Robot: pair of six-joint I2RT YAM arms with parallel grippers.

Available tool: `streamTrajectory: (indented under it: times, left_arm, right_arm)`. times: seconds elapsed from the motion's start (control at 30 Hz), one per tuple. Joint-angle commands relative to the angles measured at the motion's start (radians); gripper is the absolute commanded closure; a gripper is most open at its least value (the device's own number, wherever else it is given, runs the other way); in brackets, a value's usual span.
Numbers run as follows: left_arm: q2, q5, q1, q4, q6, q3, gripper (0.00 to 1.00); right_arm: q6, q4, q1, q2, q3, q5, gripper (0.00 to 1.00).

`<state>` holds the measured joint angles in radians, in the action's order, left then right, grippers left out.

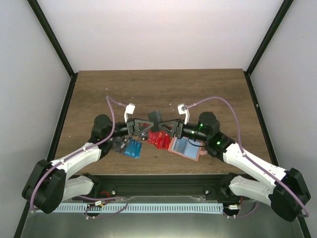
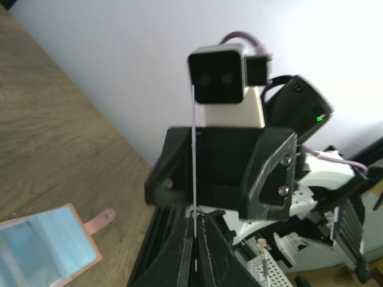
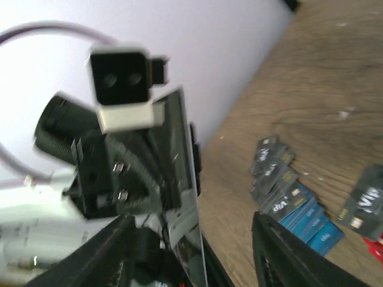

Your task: Put the credit cards into the card holder

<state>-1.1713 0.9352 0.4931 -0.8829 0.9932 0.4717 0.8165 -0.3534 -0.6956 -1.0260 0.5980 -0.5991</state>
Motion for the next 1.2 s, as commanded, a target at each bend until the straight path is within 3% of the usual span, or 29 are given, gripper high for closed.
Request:
streamTrajectory:
  times: [0.0,0.17,0.47,0.7,0.93,1.17]
  left_arm:
    - [0.016,-0.052,0.009,0.245,-0.188,0.061,0.96]
    - [-0.031,-0.077,0.037,0.434,-0.336,0.104,0.96]
    - [-0.257,-0.065,0.145,0.465,-0.405,0.193,0.96]
    - [-0.457,-0.082,0.219,0.522,-0.424,0.324,0.96]
    - [-0.648,-0.068,0.261,0.558,-0.414,0.452,0.96]
    - [-0.76,-0.065,0.285,0.633,-0.435,0.548,0.96]
  right_arm:
    - [-0.063,0.466,0.007,0.014,0.139,0.349,0.39]
    - [0.088,0.833,0.006,0.029,0.158,0.693,0.31]
    - [0.283,1.025,0.007,0.077,0.036,0.809,0.36]
    - [0.33,1.025,0.048,0.088,-0.051,0.836,0.45]
    - [0.214,0.85,0.212,0.076,-0.158,0.641,0.63]
    - [0.168,0.834,0.278,0.054,-0.18,0.621,0.64]
